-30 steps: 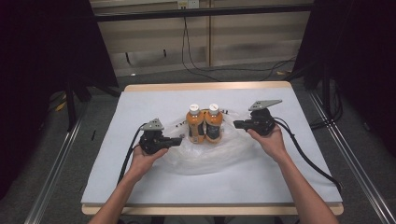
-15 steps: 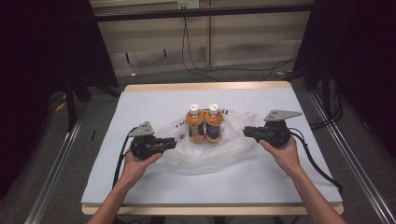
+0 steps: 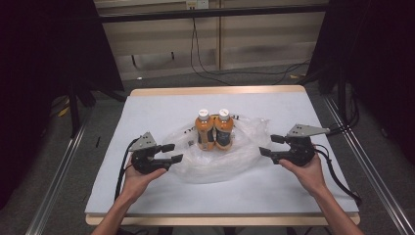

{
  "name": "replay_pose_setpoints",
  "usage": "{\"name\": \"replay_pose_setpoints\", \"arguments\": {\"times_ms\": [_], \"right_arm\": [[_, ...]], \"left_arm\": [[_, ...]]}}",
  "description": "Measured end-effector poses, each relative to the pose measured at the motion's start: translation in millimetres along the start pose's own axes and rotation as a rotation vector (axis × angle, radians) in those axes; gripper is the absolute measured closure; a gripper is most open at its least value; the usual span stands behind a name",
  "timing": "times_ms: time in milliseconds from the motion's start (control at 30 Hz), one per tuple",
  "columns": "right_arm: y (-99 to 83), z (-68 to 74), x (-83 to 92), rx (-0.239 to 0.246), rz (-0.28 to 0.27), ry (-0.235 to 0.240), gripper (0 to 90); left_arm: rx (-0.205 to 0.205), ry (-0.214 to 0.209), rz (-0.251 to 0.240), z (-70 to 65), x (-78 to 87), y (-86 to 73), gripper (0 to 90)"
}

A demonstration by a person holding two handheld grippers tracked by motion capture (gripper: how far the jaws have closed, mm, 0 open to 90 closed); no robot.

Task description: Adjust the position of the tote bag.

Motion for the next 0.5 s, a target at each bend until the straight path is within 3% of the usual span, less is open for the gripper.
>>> {"name": "replay_pose_setpoints", "arguments": {"times_ms": [167,300,500], "right_arm": [[-7.3,1.4,8.5,-0.030,-0.018,-0.020,19.8],[-16.6,3.9,14.6,-0.031,0.000,-0.032,14.5],[-24.6,4.1,30.4,-0.042,-0.037,-0.064,8.7]], "left_arm": [[0.012,0.038,0.003,2.8,8.4,-6.3,23.0],[0.029,0.073,-0.003,5.8,16.2,-13.4,15.2],[0.065,0.093,-0.025,3.1,28.9,-23.0,9.0]]}}
Point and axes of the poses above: each handheld gripper's, and its own axes: x roughly backward along the jaws, y roughly out of its top, z roughly to its left, the point moved 8 cm from there along -x, roughly forward along the jaws, and after that the axes turned 12 degrees about z, right-handed, at the moved point
